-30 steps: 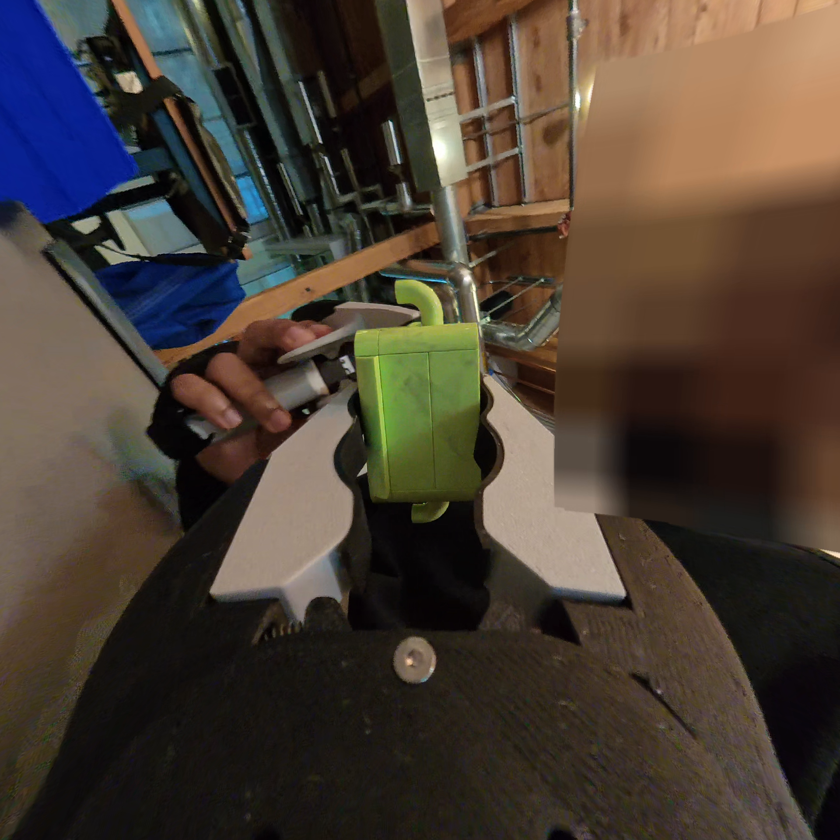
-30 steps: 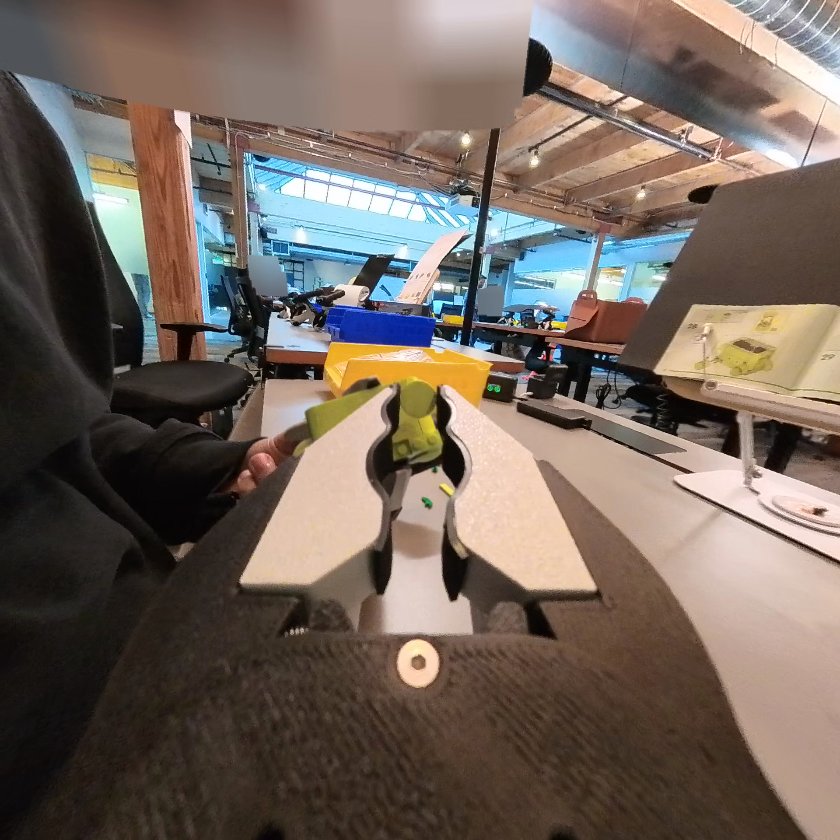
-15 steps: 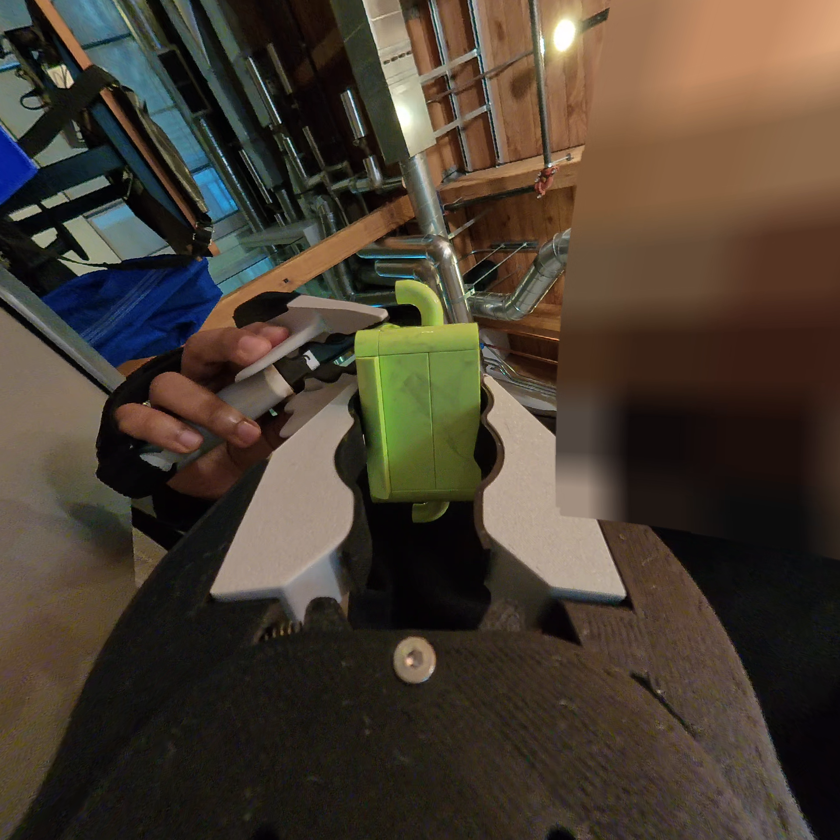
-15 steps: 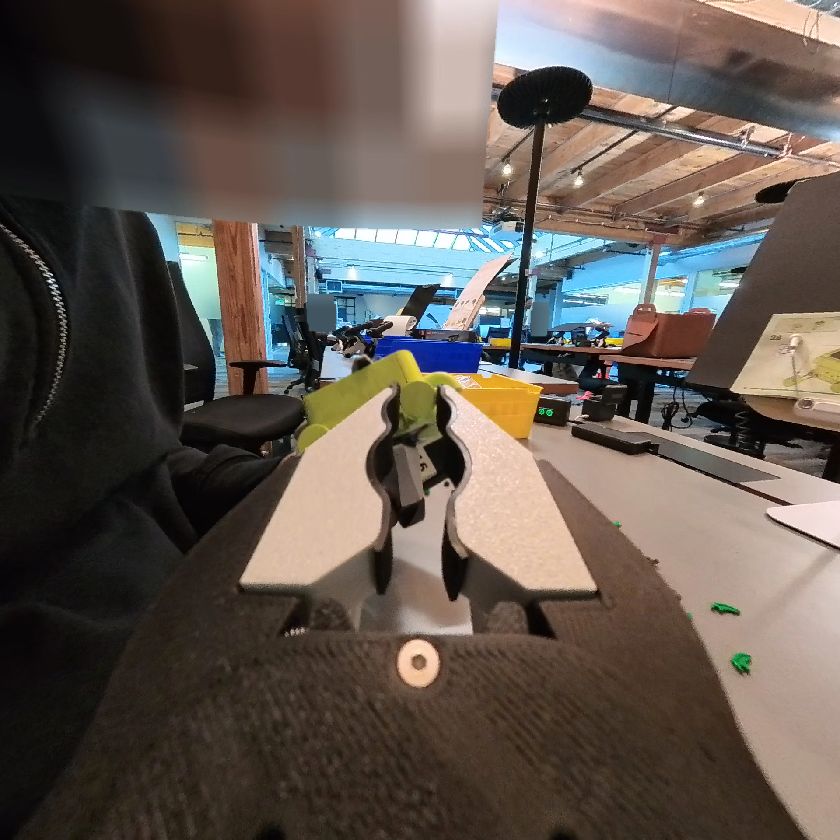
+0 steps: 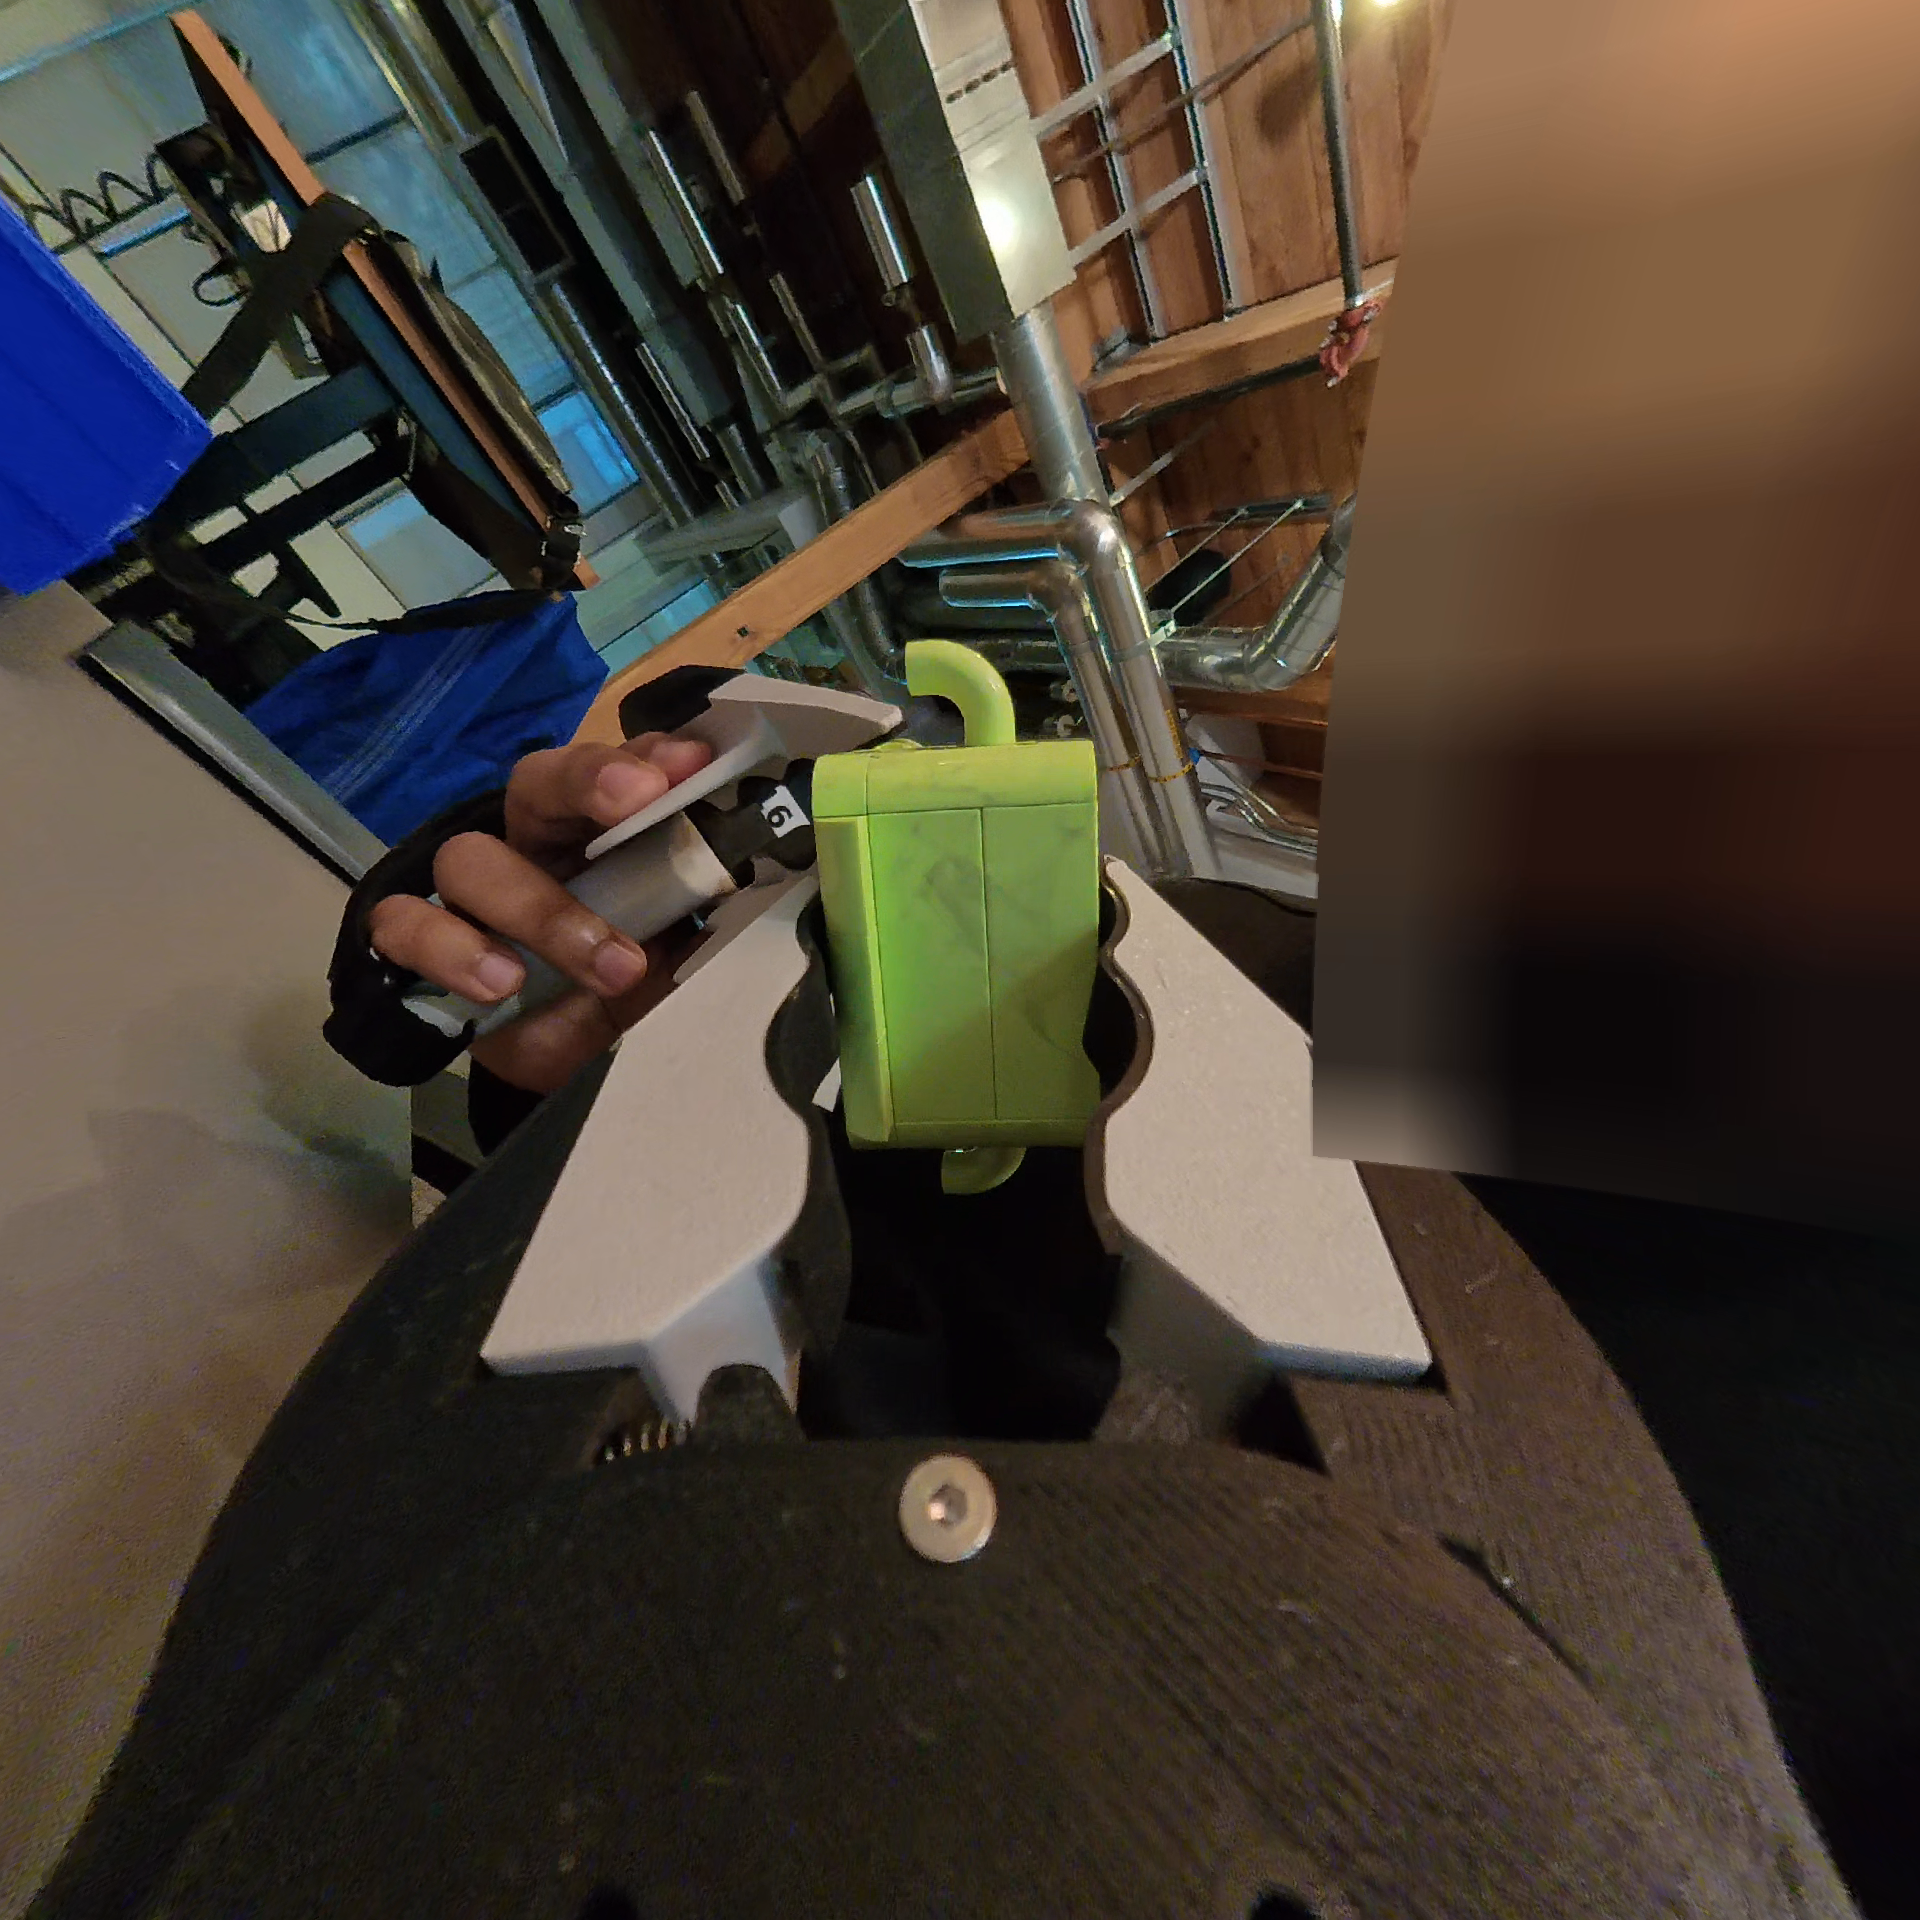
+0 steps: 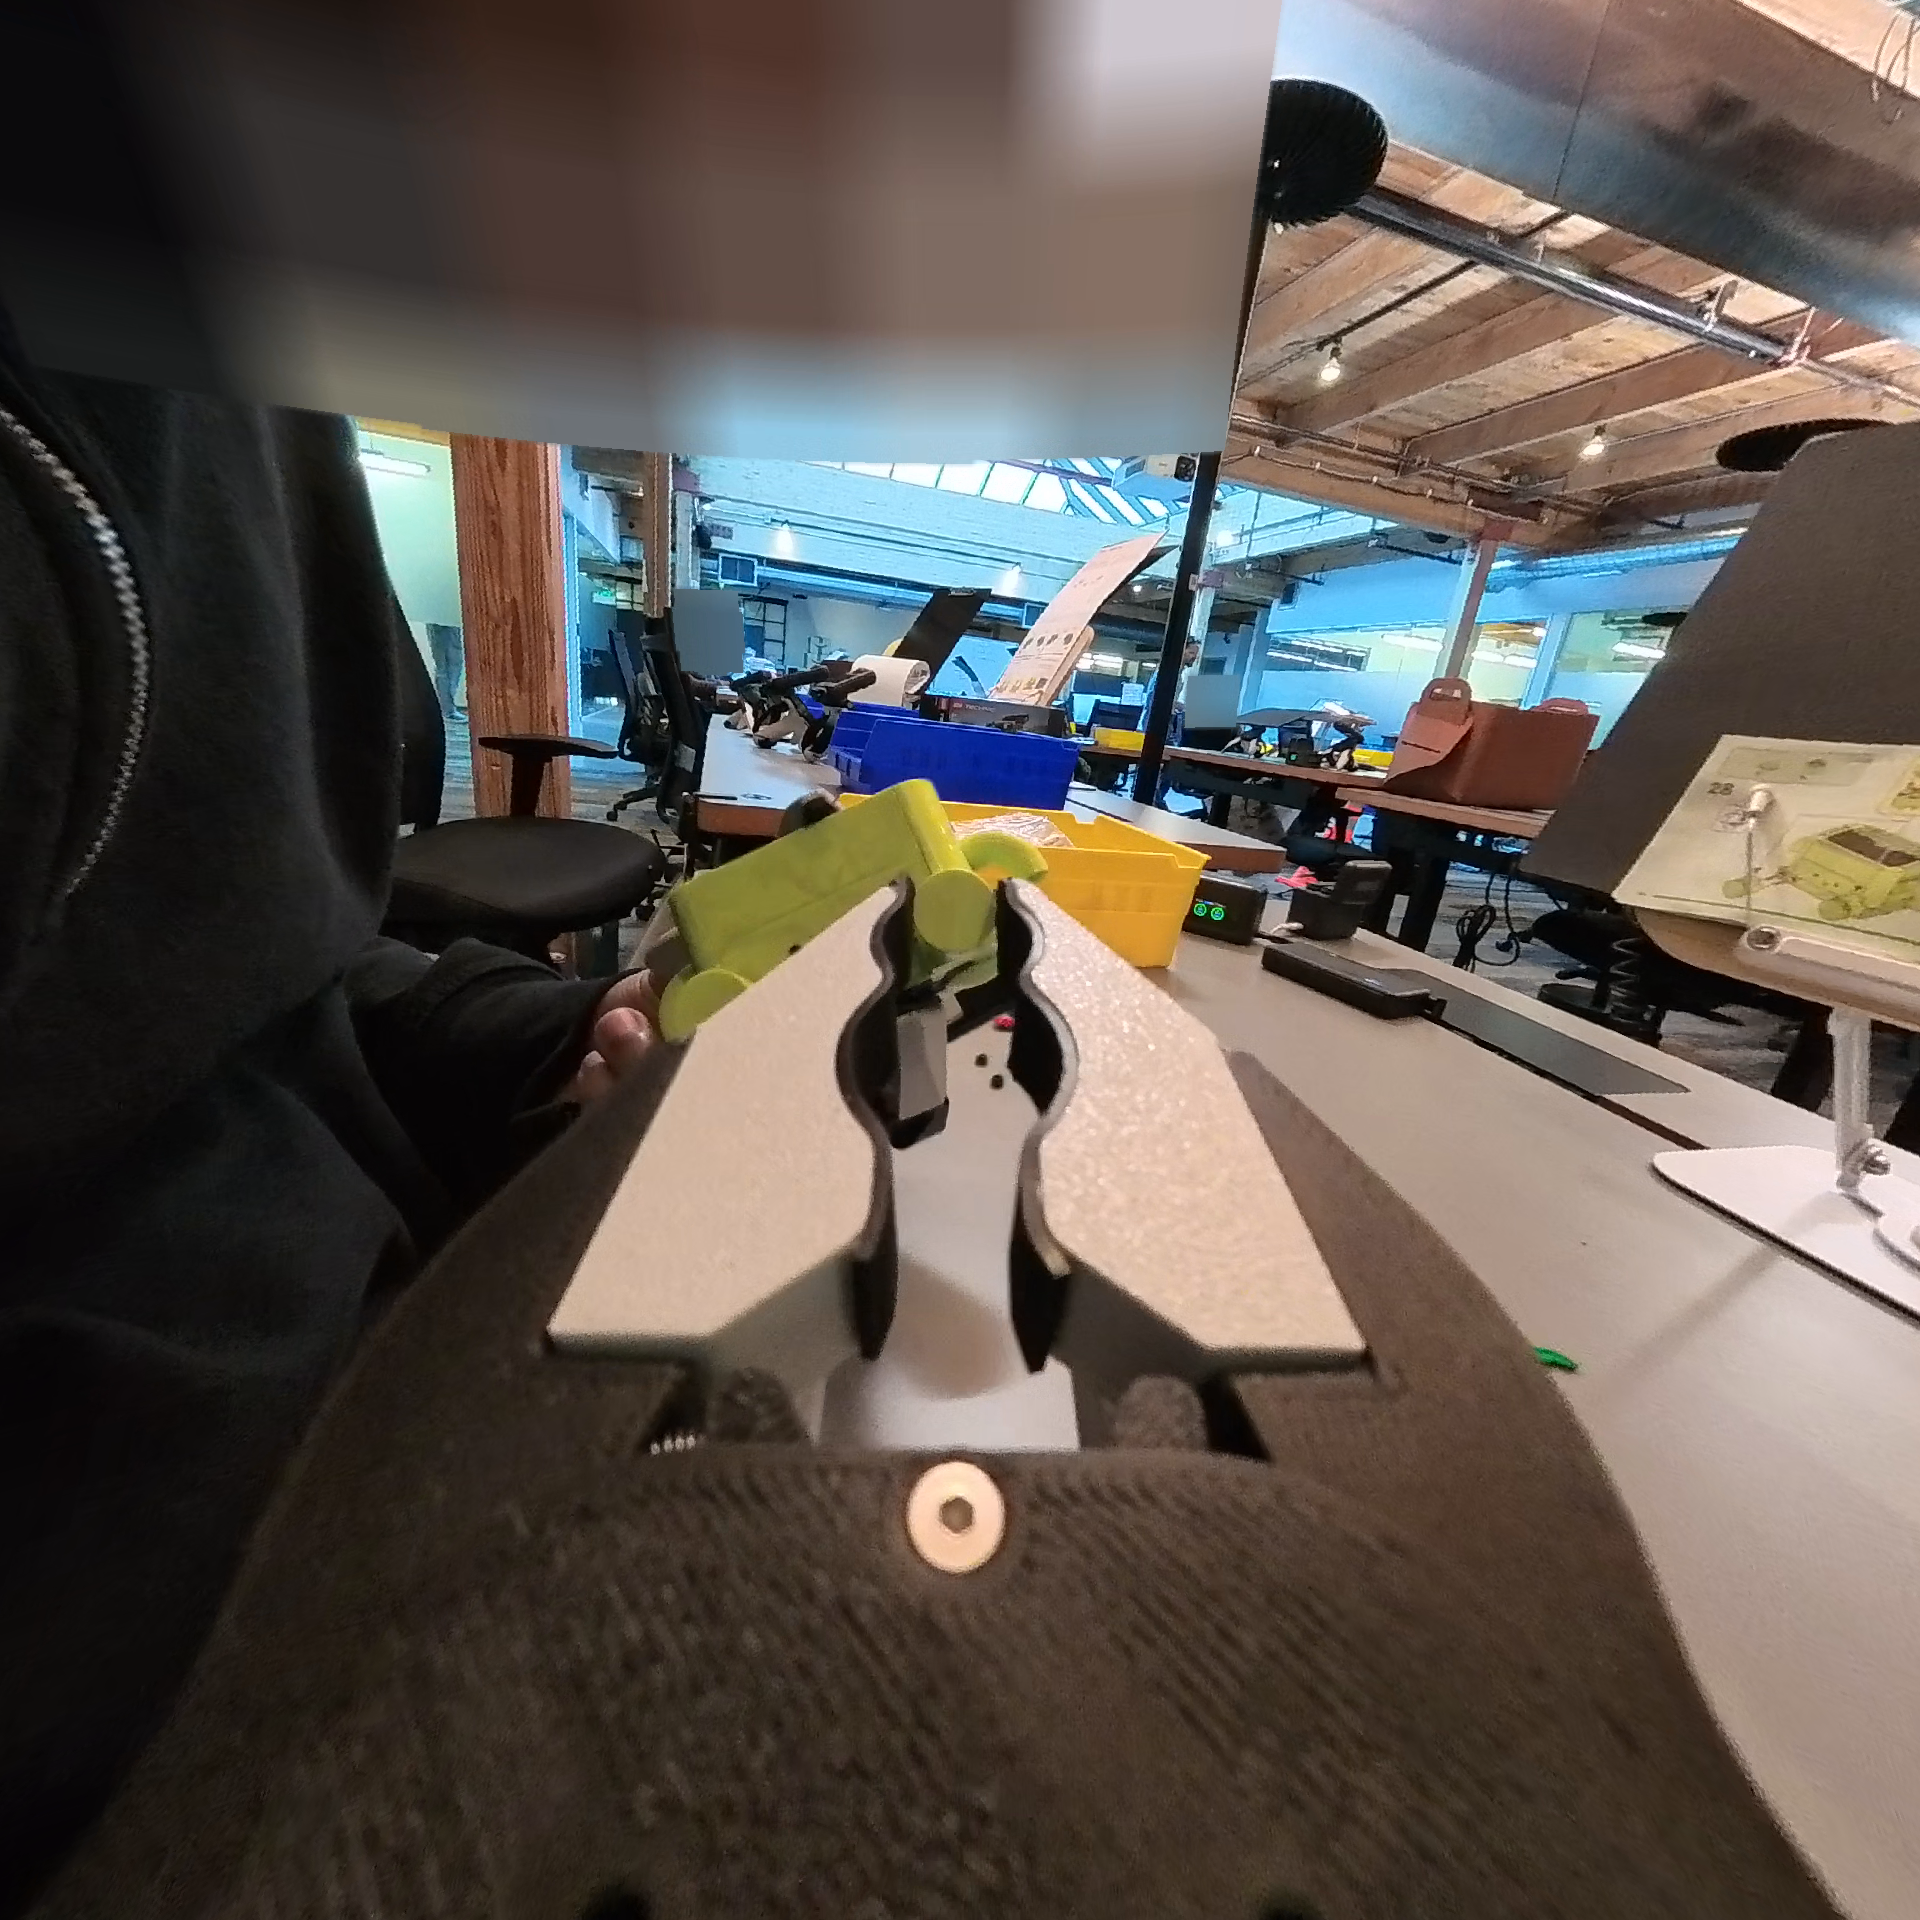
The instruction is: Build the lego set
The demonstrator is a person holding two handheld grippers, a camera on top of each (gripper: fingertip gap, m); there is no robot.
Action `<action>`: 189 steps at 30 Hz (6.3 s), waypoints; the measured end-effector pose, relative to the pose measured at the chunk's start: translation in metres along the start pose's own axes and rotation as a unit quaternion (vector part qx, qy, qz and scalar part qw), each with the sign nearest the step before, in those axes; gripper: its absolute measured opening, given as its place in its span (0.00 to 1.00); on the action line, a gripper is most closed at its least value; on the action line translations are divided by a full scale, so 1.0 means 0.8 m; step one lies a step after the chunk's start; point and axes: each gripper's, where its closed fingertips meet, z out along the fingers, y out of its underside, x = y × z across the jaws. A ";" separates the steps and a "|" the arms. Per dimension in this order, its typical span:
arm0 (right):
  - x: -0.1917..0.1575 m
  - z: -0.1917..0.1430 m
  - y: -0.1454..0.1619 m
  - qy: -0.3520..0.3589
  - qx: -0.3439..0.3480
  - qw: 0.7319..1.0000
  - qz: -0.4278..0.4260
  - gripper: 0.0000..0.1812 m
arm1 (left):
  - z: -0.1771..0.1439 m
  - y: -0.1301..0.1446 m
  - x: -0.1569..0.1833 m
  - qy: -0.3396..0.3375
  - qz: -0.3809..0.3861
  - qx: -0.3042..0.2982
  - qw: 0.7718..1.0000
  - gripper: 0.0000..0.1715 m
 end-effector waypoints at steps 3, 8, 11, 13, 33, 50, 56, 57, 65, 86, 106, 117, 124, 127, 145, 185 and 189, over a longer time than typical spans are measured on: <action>-0.004 -0.001 -0.004 -0.008 -0.005 1.000 -0.026 0.08 | 0.003 0.004 0.003 -0.004 0.022 -0.010 1.000 0.27; -0.017 0.000 -0.012 -0.033 -0.021 0.996 -0.076 0.08 | 0.008 0.011 0.007 -0.023 0.077 -0.033 0.996 0.26; -0.027 0.006 -0.011 -0.049 -0.039 0.991 -0.117 0.08 | 0.008 0.009 0.013 -0.009 0.089 -0.025 0.996 0.26; -0.025 0.008 -0.010 -0.042 -0.060 0.986 -0.152 0.08 | 0.007 0.006 0.012 -0.018 0.102 -0.022 0.994 0.26; 0.025 -0.150 0.177 -0.040 -0.560 0.827 -0.032 0.08 | -0.036 -0.043 -0.015 -0.094 0.103 0.062 0.988 0.26; 0.097 -0.138 0.121 0.176 -0.563 0.806 -0.041 0.17 | -0.037 -0.040 -0.023 -0.099 0.086 0.056 0.990 0.26; 0.045 -0.143 0.159 0.121 -0.615 0.766 0.142 0.15 | -0.037 -0.038 -0.026 -0.105 0.085 0.051 0.989 0.26; 0.044 -0.146 0.163 0.121 -0.620 0.761 0.147 0.16 | -0.037 -0.037 -0.026 -0.106 0.084 0.050 0.990 0.26; 0.033 -0.148 0.178 0.106 -0.643 0.736 0.186 0.12 | -0.036 -0.034 -0.032 -0.115 0.081 0.041 0.989 0.26; 0.053 -0.030 0.066 0.091 -0.320 0.894 0.299 0.08 | -0.033 -0.031 -0.034 -0.089 0.055 0.050 0.993 0.26; 0.025 0.010 0.017 0.079 -0.129 0.914 0.376 0.08 | -0.010 -0.018 -0.017 -0.070 0.124 0.059 0.988 0.26; 0.011 0.002 -0.005 0.025 -0.035 0.934 0.355 0.07 | 0.008 0.004 -0.005 -0.092 0.233 0.005 0.968 0.26; 0.010 -0.003 -0.003 0.016 -0.025 0.919 0.392 0.08 | 0.004 -0.002 -0.005 -0.081 0.199 0.021 0.976 0.26; 0.010 -0.003 -0.003 0.015 -0.024 0.922 0.385 0.08 | 0.003 -0.004 -0.005 -0.077 0.187 0.026 0.979 0.26; 0.009 0.001 0.002 0.033 -0.092 0.954 0.285 0.08 | 0.006 0.000 -0.007 -0.059 0.142 0.025 0.988 0.25; -0.010 -0.018 0.009 -0.023 -0.203 0.964 0.173 0.08 | 0.013 0.028 -0.013 -0.085 0.167 -0.073 0.979 0.25; -0.013 -0.024 0.016 -0.031 -0.230 0.957 0.173 0.08 | 0.011 0.034 -0.019 -0.107 0.172 -0.103 0.974 0.25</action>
